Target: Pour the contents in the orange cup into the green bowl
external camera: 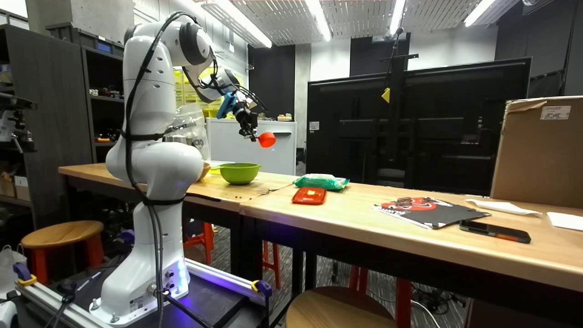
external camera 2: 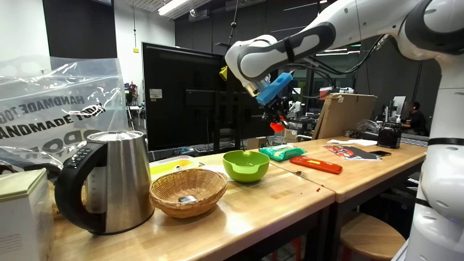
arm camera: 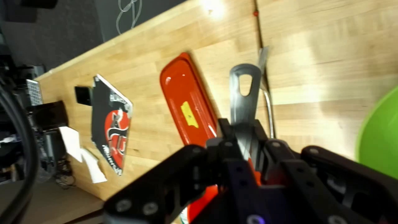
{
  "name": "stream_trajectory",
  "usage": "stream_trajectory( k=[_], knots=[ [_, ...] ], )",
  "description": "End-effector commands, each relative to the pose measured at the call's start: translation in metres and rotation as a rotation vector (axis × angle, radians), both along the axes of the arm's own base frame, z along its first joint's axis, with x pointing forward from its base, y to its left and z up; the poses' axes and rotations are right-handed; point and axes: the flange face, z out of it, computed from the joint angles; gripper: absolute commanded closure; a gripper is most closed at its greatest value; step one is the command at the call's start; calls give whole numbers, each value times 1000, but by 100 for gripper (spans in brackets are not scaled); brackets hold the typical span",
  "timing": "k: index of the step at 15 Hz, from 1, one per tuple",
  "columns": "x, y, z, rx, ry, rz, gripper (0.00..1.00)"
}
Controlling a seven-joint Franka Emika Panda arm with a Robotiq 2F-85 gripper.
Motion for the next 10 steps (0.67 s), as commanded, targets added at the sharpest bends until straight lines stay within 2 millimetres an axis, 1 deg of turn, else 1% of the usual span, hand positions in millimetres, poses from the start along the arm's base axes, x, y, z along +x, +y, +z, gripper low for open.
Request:
stream_trajectory(
  k=[1,8,10],
  knots=[
    [-18,2,-1,172,-96,43,96],
    [-37,6,-27,494,-280,150,96],
    [-43,6,-36,547,-302,176,96]
  ],
)
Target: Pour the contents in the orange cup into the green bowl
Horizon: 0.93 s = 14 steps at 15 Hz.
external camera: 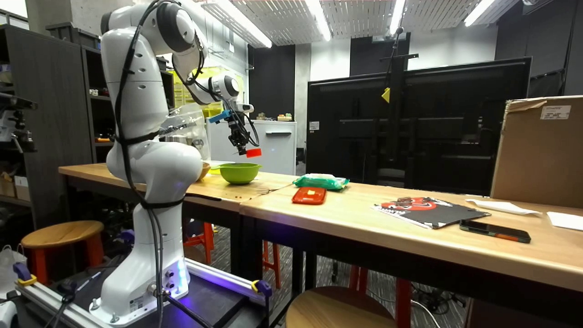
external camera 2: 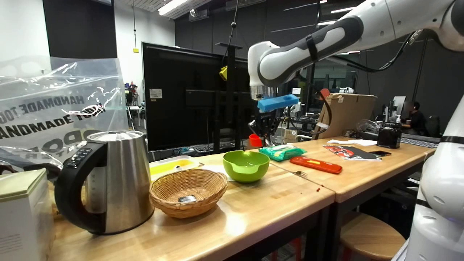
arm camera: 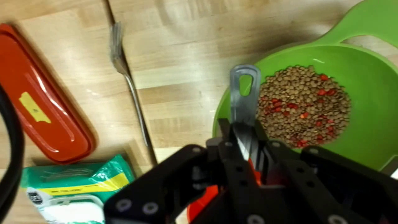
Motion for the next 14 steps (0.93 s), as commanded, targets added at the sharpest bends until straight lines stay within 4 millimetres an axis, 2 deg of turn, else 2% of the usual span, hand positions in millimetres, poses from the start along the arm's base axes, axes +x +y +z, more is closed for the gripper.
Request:
stream_trajectory(
  k=[1,4,10,14],
  knots=[
    [-25,-8,-7,90,-59,54,96],
    [-37,-11,-14,119,-76,75,96],
    [-55,-21,-14,123,-85,82,96],
    [-58,-22,-7,120,-75,103,96]
  ],
)
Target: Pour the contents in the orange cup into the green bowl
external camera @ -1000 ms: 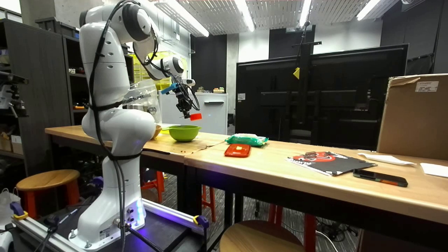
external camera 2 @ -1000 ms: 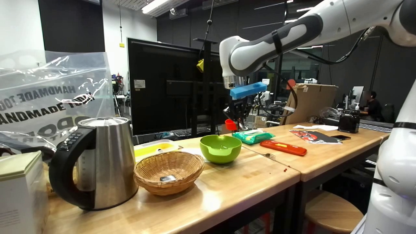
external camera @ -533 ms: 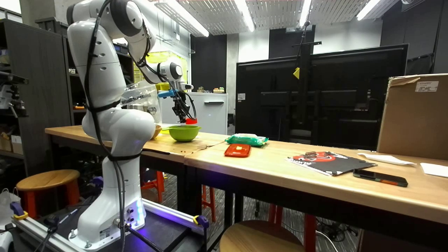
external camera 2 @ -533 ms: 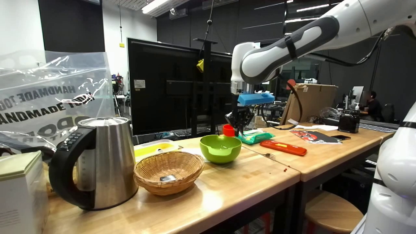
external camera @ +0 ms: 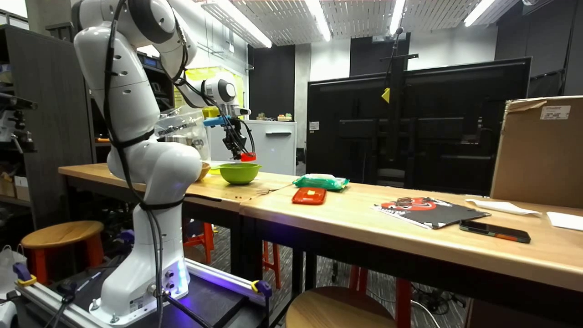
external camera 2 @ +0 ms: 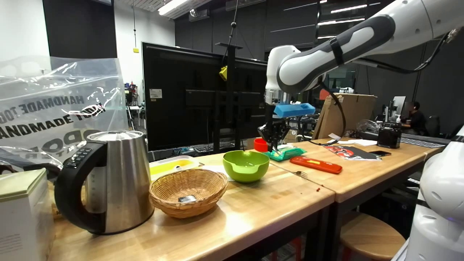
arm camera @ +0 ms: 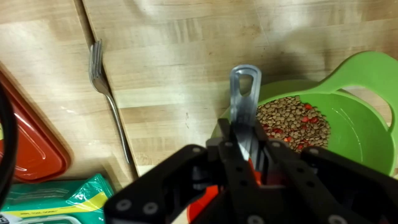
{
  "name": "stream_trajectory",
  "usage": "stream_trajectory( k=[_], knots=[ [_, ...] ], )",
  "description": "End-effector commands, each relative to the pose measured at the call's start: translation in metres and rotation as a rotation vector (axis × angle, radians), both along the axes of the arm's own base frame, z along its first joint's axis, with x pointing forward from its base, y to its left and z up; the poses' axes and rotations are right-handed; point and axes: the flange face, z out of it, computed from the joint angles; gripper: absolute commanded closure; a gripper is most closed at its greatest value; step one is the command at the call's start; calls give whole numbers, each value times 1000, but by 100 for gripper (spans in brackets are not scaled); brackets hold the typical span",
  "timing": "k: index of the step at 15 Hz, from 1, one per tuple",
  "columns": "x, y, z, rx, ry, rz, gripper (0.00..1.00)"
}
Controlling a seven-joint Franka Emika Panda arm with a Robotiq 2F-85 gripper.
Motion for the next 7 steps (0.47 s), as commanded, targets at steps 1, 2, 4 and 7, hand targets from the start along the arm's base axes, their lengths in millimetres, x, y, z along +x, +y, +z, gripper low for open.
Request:
stream_trajectory(
  k=[1,2,4,7],
  knots=[
    [-10,-4,11,14,1,27,96],
    [-10,-5,11,18,12,28,96],
    [-11,-5,12,25,32,30,72],
    [-12,-4,11,25,55,30,47]
  ],
)
